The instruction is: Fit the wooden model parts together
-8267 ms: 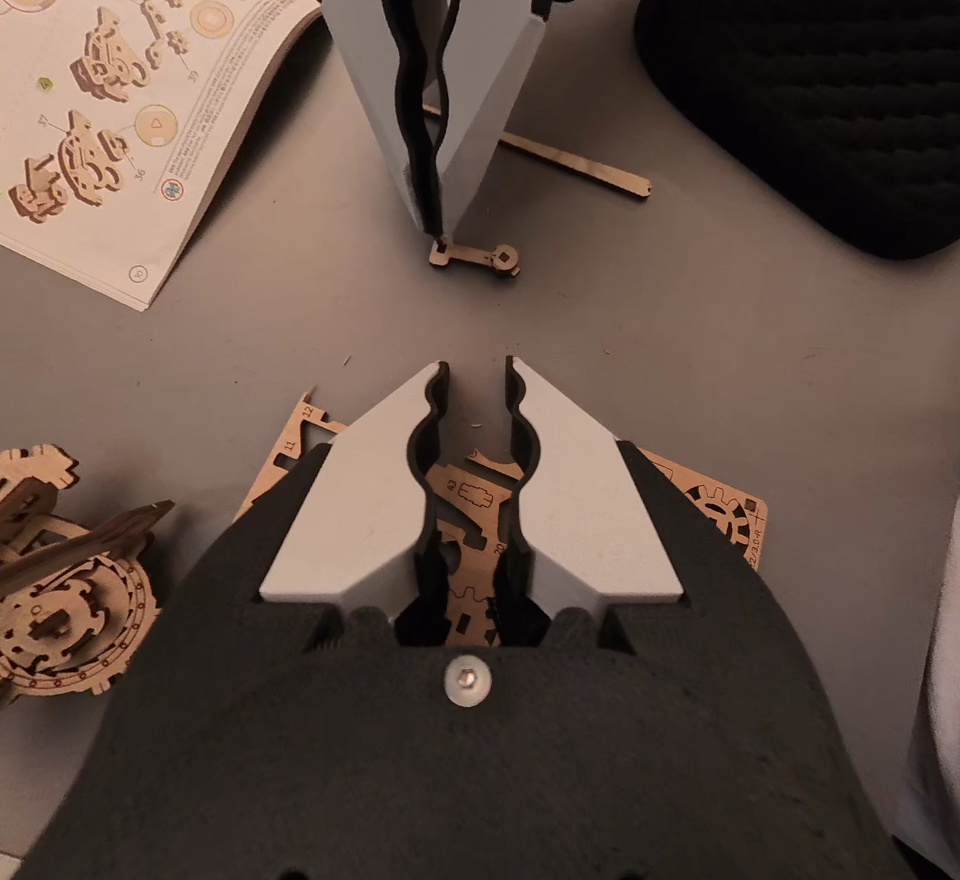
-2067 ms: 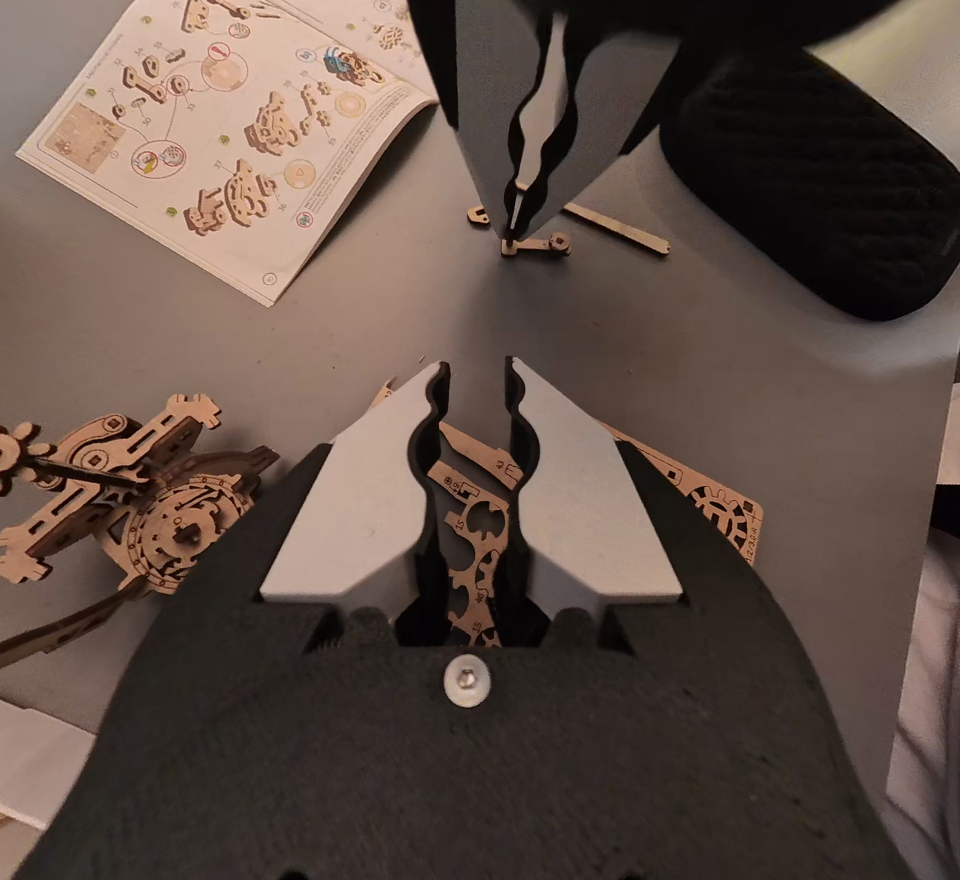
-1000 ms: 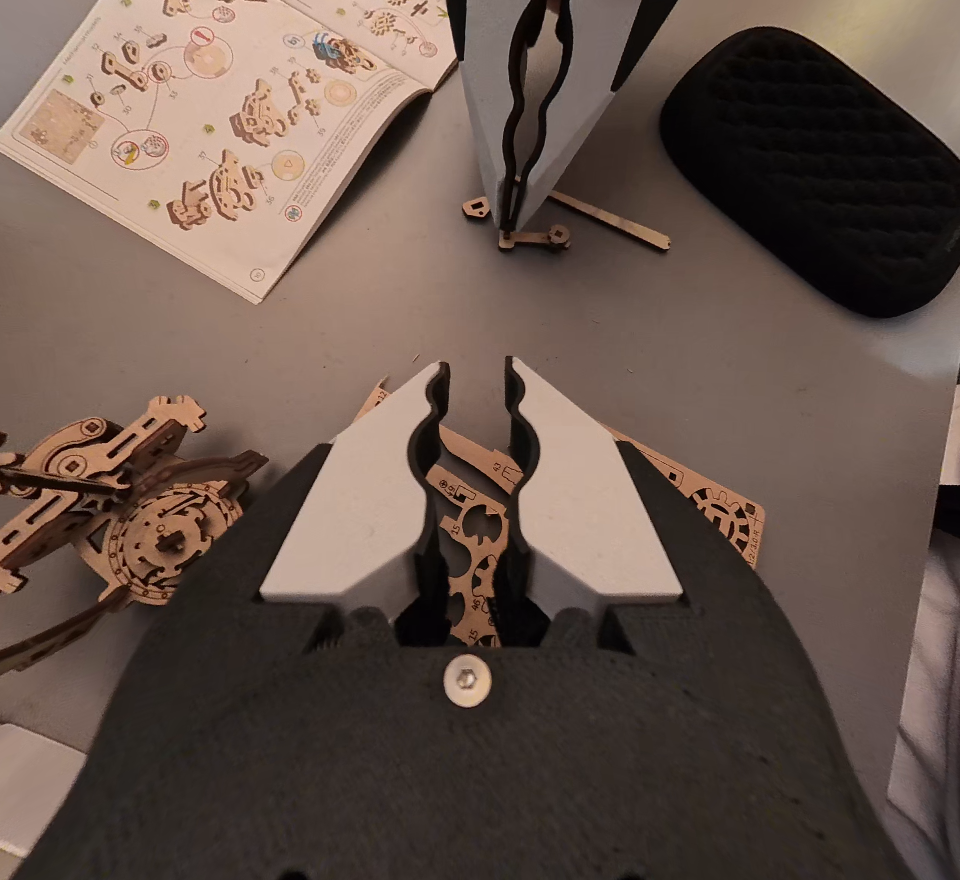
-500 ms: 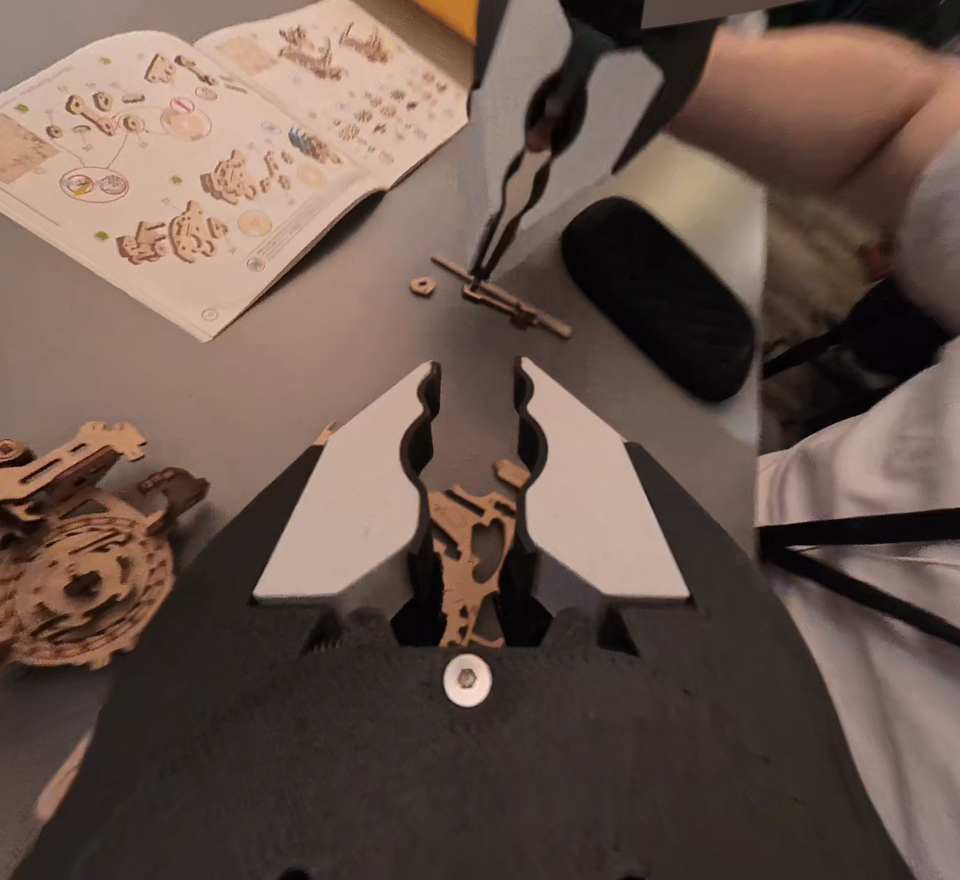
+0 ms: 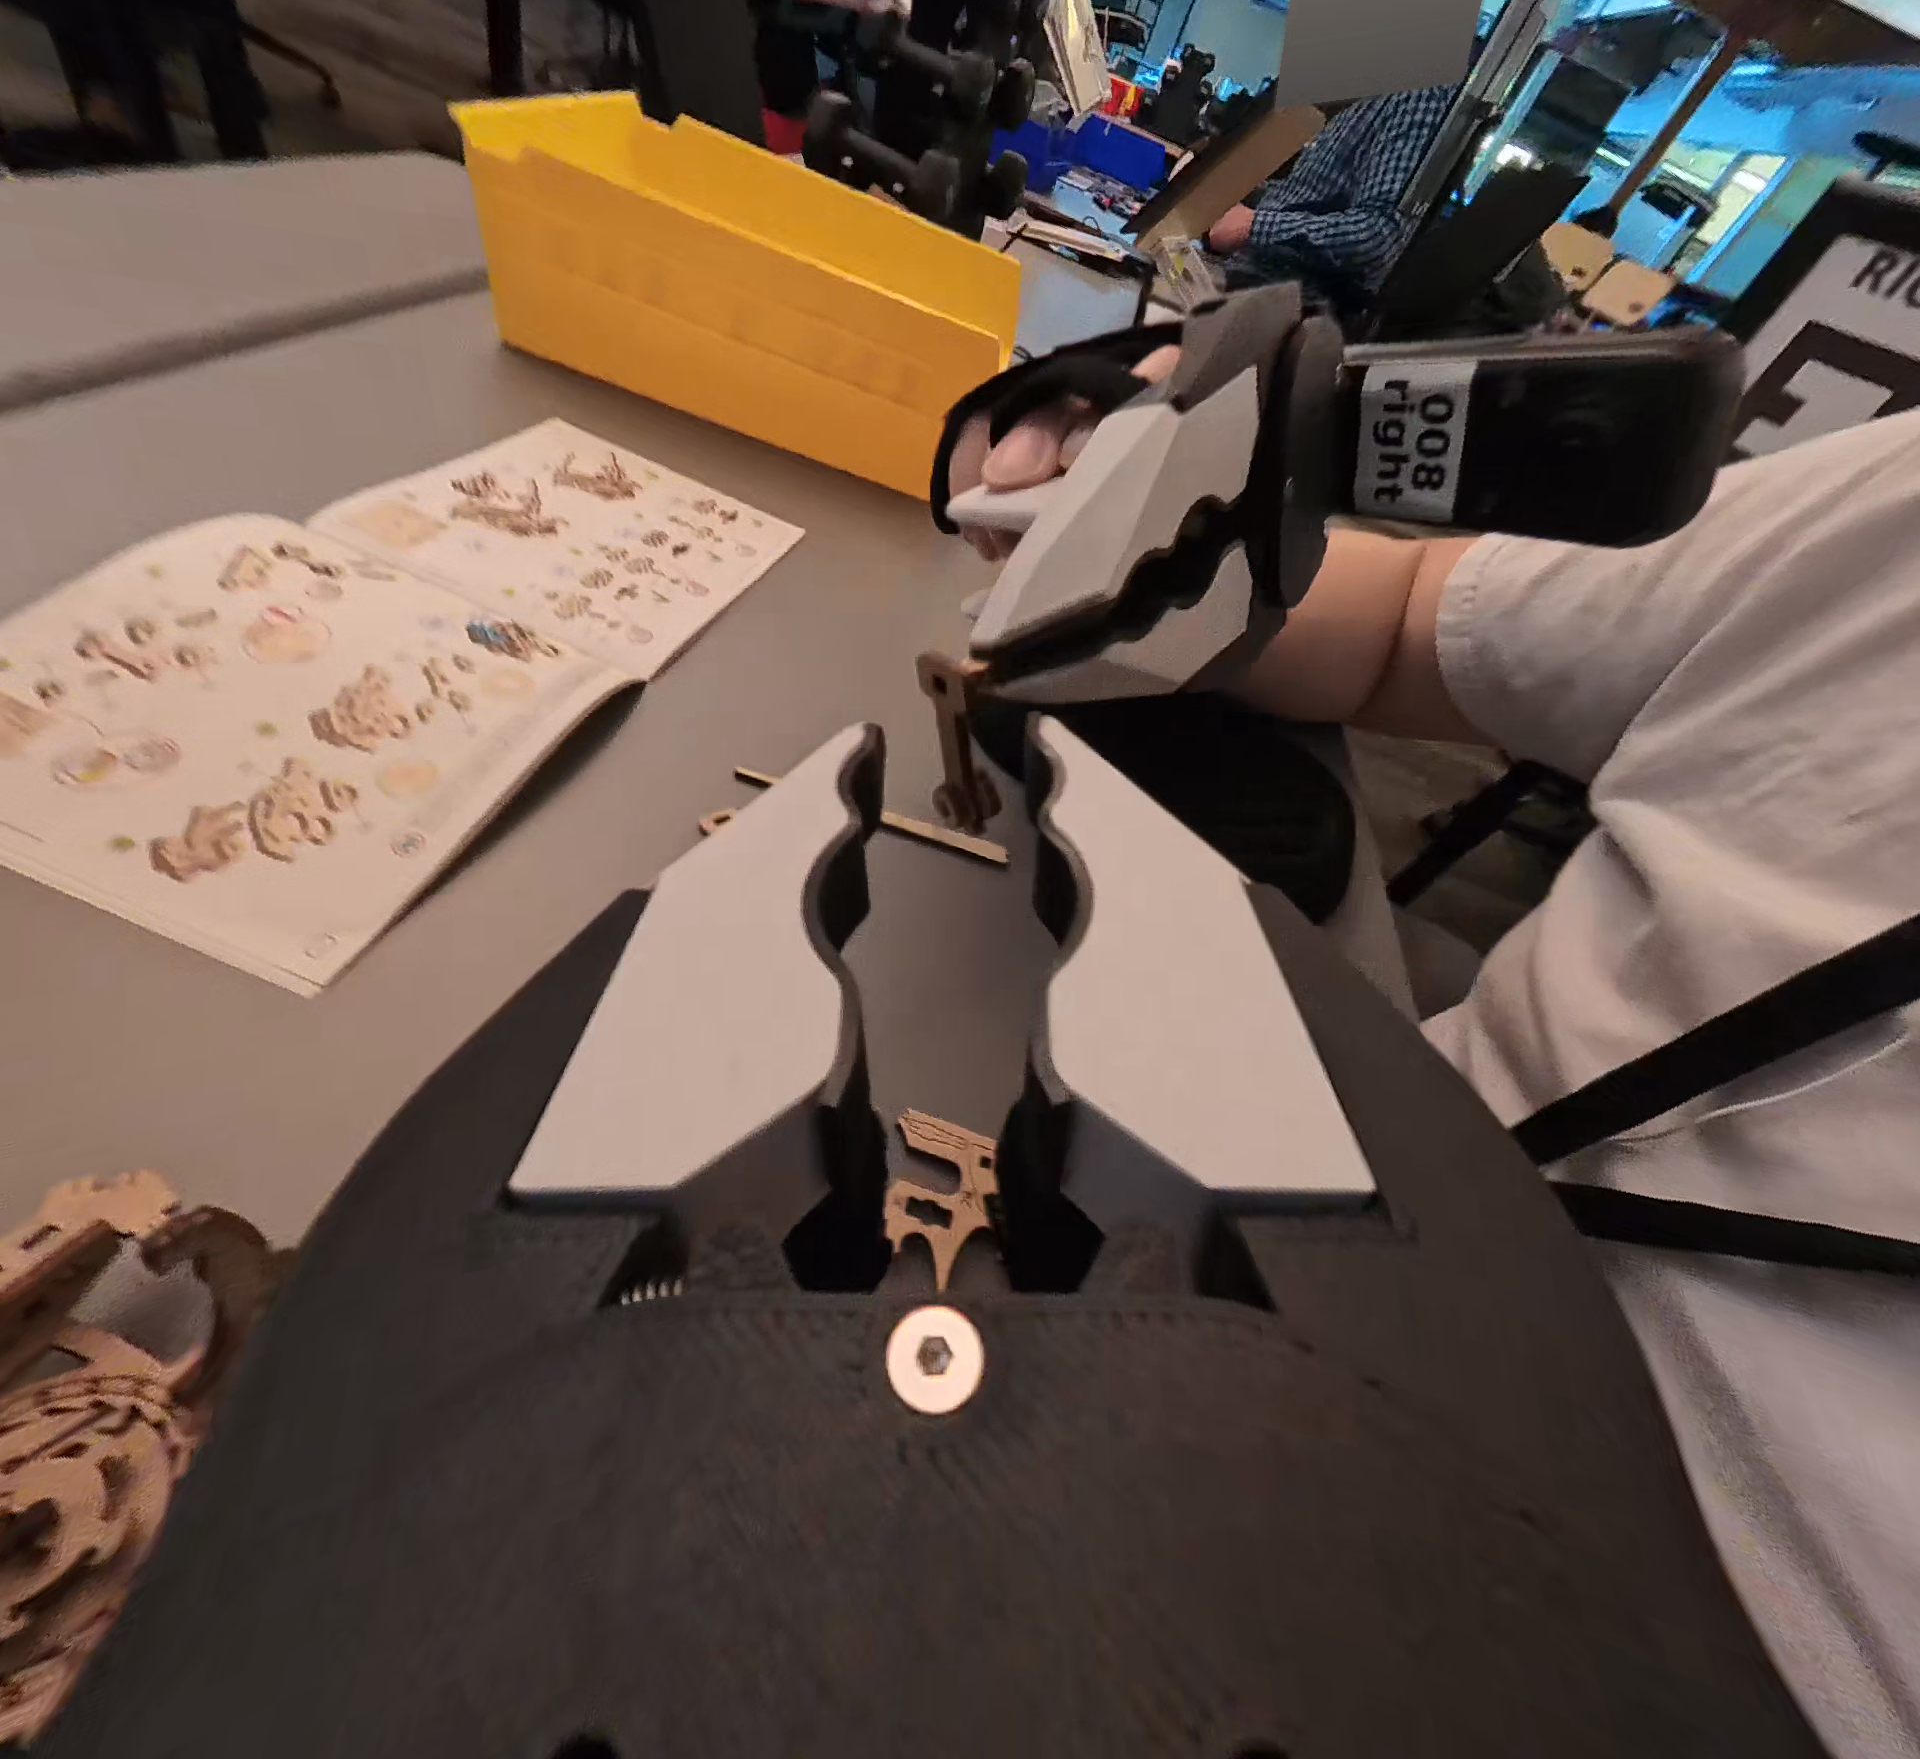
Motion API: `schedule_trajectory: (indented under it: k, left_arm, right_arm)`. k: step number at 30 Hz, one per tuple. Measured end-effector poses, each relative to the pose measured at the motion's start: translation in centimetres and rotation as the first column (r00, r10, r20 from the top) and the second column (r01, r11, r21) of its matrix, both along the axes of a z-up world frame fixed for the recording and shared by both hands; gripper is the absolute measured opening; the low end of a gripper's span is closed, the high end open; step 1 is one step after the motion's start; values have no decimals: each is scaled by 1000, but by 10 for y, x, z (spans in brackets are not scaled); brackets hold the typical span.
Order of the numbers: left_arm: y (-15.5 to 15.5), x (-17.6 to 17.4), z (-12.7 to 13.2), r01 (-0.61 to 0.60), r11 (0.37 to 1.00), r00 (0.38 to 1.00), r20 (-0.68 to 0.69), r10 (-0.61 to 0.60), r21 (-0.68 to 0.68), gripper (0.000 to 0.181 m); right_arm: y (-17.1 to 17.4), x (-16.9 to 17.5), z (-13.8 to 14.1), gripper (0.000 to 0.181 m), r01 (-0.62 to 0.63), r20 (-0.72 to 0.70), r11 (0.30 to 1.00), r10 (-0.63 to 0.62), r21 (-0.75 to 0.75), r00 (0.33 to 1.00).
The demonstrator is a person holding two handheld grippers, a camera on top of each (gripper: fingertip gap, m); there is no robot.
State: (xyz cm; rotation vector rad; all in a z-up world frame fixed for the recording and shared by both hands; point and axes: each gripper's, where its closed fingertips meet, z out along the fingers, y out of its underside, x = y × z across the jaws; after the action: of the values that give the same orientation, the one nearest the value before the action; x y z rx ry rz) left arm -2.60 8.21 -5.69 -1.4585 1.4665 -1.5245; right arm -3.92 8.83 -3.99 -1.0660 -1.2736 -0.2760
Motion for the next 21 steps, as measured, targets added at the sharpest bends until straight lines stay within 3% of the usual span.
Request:
schedule_trajectory:
  k: [4, 8, 11, 13, 16, 21]
  left_arm:
    - [-3, -3, 3, -4, 986, 1000, 29, -1, 168, 3]
    - [-3, -4, 2, -35, 949, 999, 42, 23, 313, 2]
    - [-1, -4, 6, -81, 906, 995, 81, 52, 416, 2]
    - [-1, -6, 11, -110, 875, 991, 118, 61, 472, 2]
    - [-3, -10, 17, -124, 804, 986, 160, 36, 581, 2]
    - [-9, -14, 22, -149, 687, 977, 215, -10, 711, 1]
  right_arm:
    - [-5, -4, 4, 0, 7, 64, 990, -16, 142, 998]
    - [-7, -7, 3, 1, 12, 119, 972, -41, 233, 992]
    - [-8, -7, 7, 2, -5, 56, 975, -7, 220, 998]
    - [-10, -8, 16, 12, -27, -31, 984, 33, 176, 999]
    - [-12, -9, 23, 26, -119, -171, 993, 115, -15, 979]
    - [-14, -11, 21, 33, -305, -387, 867, 145, -393, 911]
